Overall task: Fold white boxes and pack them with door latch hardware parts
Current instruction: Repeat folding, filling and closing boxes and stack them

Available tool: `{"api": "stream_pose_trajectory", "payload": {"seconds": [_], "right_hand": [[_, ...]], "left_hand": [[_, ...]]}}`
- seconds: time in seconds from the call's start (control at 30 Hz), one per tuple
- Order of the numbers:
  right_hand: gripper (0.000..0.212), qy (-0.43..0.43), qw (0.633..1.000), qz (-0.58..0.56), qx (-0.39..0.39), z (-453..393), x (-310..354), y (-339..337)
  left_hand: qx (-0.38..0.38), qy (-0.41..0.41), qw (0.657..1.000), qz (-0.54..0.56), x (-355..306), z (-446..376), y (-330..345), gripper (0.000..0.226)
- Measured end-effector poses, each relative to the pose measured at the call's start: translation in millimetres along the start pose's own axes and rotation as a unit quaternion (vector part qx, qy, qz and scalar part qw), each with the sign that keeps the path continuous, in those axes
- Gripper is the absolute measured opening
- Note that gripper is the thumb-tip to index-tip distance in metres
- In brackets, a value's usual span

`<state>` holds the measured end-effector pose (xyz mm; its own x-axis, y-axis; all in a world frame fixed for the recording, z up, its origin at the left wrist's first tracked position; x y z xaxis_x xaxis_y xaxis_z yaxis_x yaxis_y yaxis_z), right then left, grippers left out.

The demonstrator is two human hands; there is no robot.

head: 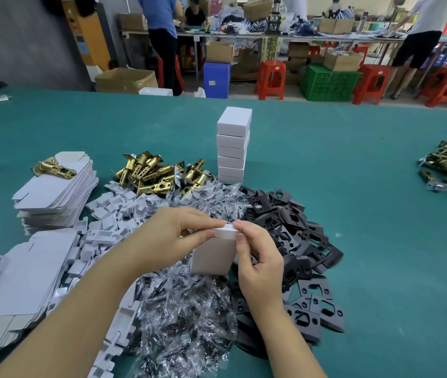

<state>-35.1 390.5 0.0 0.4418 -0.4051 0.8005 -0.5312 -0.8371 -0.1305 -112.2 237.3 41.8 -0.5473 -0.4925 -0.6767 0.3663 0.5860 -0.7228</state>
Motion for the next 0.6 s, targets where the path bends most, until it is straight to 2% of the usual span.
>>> {"api": "stream_pose_trajectory", "payload": {"seconds": [0.27,0.6], "right_hand": [[0.019,0.019,1.0,-0.01,0.02,1,-2,2],[0.018,-0.026,0.999,0.024,0.026,-1,10,3]], "left_hand": [[-0.002,0.012,1.0,0.0,-7,8,-2,0.032],[0.001,0.014,1.0,0.004,-9,10,0,0.034]]}}
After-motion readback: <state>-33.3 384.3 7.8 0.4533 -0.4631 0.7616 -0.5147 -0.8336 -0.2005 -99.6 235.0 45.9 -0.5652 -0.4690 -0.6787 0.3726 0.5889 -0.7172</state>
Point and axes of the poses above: each hand's wrist, its own z-axis away from the middle knuckle, its own y-axis out of the palm, x = y × z, the point moved 10 cm from there along -z, towards the middle knuckle, and after that the axes turned 1 degree about z, right-handed, at the moved point
